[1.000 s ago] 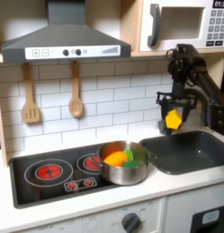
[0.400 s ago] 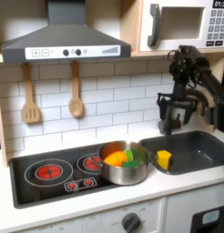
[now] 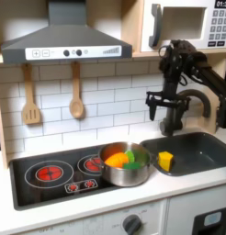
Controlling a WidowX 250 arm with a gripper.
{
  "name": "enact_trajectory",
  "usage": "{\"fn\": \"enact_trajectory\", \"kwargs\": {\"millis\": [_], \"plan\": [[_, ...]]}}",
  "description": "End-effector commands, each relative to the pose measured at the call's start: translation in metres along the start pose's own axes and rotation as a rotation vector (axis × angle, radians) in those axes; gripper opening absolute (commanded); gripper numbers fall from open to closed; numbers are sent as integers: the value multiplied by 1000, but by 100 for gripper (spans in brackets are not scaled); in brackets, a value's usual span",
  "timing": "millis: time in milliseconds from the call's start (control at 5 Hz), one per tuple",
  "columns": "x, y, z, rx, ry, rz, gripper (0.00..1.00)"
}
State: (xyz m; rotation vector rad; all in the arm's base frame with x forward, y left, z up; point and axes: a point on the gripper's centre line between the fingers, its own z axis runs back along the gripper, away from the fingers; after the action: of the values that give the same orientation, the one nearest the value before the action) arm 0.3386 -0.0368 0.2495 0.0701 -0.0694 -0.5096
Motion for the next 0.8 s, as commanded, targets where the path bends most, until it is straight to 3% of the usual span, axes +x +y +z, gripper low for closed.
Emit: {"fn": "enact_trajectory", "kwargs": {"millis": [0, 200, 400, 600], "plan": [[-41, 52, -8, 41, 6, 215, 100], [-63, 74, -24, 46, 26, 311, 100], [-75, 78, -48, 33, 59, 366, 100], [-79, 70, -57, 5, 90, 456, 100]]}}
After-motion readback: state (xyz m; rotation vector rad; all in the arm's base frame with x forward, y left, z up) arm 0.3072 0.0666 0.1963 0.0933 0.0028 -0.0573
